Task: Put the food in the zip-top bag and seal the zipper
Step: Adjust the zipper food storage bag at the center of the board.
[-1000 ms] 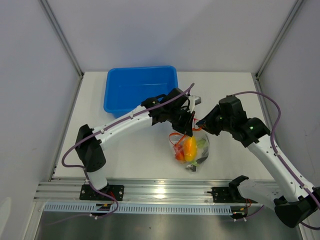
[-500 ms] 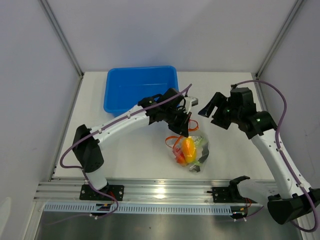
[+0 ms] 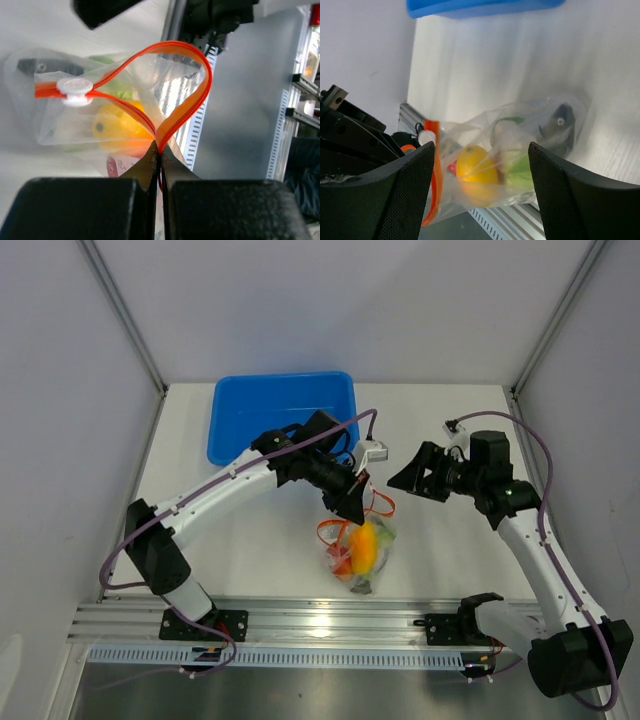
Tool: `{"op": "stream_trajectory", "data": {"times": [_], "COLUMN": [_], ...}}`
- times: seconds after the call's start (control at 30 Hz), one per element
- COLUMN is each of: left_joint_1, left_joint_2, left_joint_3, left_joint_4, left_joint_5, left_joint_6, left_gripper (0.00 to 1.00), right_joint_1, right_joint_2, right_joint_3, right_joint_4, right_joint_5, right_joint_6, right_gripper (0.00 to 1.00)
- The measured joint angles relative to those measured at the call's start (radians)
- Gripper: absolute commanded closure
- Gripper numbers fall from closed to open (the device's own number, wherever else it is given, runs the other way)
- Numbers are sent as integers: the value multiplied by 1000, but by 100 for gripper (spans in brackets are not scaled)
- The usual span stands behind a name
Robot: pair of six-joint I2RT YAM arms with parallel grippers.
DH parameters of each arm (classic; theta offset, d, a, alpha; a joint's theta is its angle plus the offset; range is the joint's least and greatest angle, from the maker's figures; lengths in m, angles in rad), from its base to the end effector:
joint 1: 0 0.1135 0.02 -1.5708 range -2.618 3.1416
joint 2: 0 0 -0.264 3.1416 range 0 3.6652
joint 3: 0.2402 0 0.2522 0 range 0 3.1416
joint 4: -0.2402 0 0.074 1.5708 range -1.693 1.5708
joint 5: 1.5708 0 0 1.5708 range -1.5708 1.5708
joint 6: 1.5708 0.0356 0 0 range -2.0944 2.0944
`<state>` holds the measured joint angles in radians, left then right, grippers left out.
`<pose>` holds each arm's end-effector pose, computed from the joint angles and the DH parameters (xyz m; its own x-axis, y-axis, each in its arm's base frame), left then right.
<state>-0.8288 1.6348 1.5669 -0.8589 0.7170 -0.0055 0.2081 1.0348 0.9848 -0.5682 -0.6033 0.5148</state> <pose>0.2165 -0.2708 0.3396 -0.5449 0.5883 -0.5975 0.8193 0.2218 -0.5288 0.2082 0.0646 0.3283 -0.8001 0.2455 -0.5474 -0.2626 0.6771 0.6874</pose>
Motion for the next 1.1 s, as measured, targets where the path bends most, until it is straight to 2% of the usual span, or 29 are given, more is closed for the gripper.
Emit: {"op": "stream_trajectory", "data": {"times": [0.23,0.43,0.6,0.8,1.1], "left_joint_1": [1,17,63,66,66], "left_joint_2": [-34,-66,-153,-229,-245], "left_joint_3": [14,13,-11,-37,-90], "left_joint_4": [-95,-141,-106,-58,-23], "left_joint_5": [53,68,195,336,428], "left_joint_6": [72,92,74,40,-21], "left_gripper": [100,100,100,99,99], "right_joint_1": [-45,-125,-51,52,143], "right_joint_2": [25,61,105,169,218], "right_joint_3": [-43,-87,-120,-82,32], "right_joint_4": [185,359,508,483,385], "right_joint_5": [-211,-468,-653,-759,-827], "right_joint_6": [-61,-77,-37,-85,-195], "right_gripper": [27,22,21,22,23]}}
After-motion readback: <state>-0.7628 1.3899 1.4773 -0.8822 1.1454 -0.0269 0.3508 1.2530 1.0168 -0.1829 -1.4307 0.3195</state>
